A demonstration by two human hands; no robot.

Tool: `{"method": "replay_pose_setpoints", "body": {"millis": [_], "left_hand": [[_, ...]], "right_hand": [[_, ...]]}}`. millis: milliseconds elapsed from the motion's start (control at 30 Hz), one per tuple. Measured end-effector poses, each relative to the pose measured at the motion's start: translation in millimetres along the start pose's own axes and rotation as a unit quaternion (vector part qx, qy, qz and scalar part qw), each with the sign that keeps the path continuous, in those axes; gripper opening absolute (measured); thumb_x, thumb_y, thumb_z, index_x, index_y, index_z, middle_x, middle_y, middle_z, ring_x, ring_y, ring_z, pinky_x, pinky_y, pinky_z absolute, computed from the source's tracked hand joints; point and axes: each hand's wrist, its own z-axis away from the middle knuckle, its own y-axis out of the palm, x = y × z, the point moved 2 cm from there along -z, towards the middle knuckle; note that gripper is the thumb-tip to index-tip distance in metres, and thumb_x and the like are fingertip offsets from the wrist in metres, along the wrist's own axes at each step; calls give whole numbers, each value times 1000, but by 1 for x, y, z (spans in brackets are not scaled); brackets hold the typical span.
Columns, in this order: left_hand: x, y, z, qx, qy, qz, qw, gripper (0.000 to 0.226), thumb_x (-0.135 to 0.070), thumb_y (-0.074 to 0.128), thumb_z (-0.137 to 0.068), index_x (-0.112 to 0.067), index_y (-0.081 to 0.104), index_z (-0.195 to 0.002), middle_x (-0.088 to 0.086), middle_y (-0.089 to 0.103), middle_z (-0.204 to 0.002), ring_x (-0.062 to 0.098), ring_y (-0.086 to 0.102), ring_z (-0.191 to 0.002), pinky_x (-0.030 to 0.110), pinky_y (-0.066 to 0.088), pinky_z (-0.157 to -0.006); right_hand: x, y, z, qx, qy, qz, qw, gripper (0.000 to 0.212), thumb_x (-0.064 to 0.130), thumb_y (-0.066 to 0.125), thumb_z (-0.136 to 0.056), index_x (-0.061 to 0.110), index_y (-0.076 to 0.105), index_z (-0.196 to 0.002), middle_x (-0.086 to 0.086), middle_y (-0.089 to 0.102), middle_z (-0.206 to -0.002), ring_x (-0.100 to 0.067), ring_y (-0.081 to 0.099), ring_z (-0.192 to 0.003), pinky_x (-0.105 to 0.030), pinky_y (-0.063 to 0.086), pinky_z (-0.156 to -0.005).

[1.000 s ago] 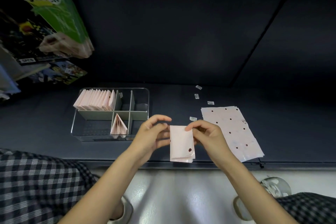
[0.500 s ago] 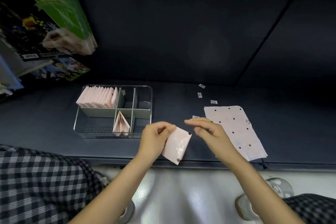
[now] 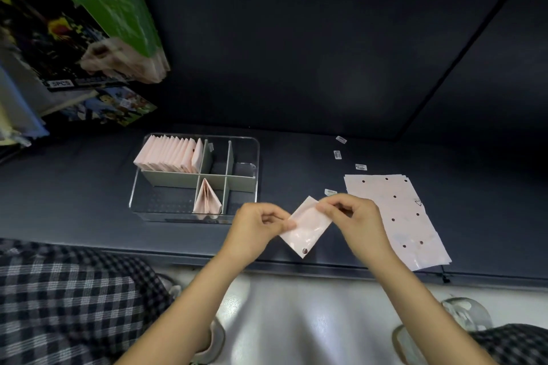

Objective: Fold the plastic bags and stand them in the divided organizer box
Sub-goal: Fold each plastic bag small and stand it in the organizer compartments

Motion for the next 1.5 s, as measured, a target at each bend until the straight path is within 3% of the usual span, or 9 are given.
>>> {"method": "replay_pose_setpoints", "body": {"millis": [167, 333, 433, 500, 567, 767, 1100, 1367, 1500], "left_hand": [[14, -19, -6, -90, -53, 116, 988, 17, 0, 71, -79, -13, 70, -68, 0, 66, -60, 5, 59, -54, 15, 49, -54], [34, -44, -19, -151, -69, 140, 976, 16, -1, 70, -80, -14, 68, -71, -4, 65, -58, 4, 60, -55, 15, 49, -53], [53, -62, -27, -189, -62, -64, 978, 8, -23, 63, -89, -20, 70, -90, -4, 64, -76, 11, 58, -72, 23, 46, -66], [69, -74, -32, -189, -68, -301, 932, 25, -38, 48, -96, -26, 66, -109, 4, 60, -99, 22, 53, -91, 31, 42, -75], [79, -80, -37, -174, -72, -438, 879, 34, -42, 36, -98, -29, 61, -117, 6, 53, -114, 26, 45, -102, 37, 37, -83], [97, -88, -47, -154, -90, -521, 835, 44, -46, 23, -99, -27, 59, -118, 1, 49, -119, 23, 38, -105, 36, 29, -83], [107, -104, -39, -188, -75, -481, 853, 38, -37, 28, -100, -29, 60, -119, -6, 52, -120, 20, 38, -106, 33, 31, -87], [108, -109, -33, -285, -20, -303, 909, 24, -19, 50, -96, -16, 68, -112, 5, 57, -108, 26, 45, -100, 39, 40, -87], [113, -108, -35, -260, -17, -313, 913, 27, -26, 46, -98, -22, 67, -113, 1, 55, -113, 23, 42, -104, 34, 33, -87]], "right_hand": [[-11, 47, 1, 25, 107, -111, 988, 6, 9, 66, -84, 13, 70, -81, 5, 72, -71, 0, 65, -69, -10, 48, -65], [-18, 95, -5, 11, 147, -108, 983, 17, 8, 63, -87, 14, 68, -72, 7, 63, -55, -1, 55, -53, -13, 45, -56], [-17, 111, -21, -10, 137, -45, 990, 20, 12, 62, -88, 18, 67, -69, 7, 60, -54, -1, 52, -51, -18, 44, -59], [-15, 119, -32, -11, 126, -8, 992, 17, 15, 62, -88, 18, 67, -72, 10, 60, -56, 1, 52, -51, -20, 44, -62], [-13, 125, -41, -3, 108, 33, 994, 17, 17, 62, -88, 18, 68, -72, 11, 63, -59, 1, 55, -55, -21, 46, -64], [-6, 148, -64, 16, 73, 148, 986, 17, 23, 61, -87, 19, 71, -73, 10, 65, -63, -10, 61, -66, -21, 44, -62], [3, 203, -83, 99, 0, 407, 908, 23, 24, 47, -87, 14, 61, -72, -10, 67, -85, -35, 61, -84, -32, 43, -64], [-10, 238, -77, 137, 64, 405, 902, 30, 31, 45, -94, 15, 70, -96, -14, 68, -102, -36, 62, -98, -33, 47, -71], [-15, 241, -71, 170, 56, 378, 909, 31, 29, 40, -94, 17, 68, -96, -14, 68, -102, -35, 62, -98, -33, 46, -72]]}}
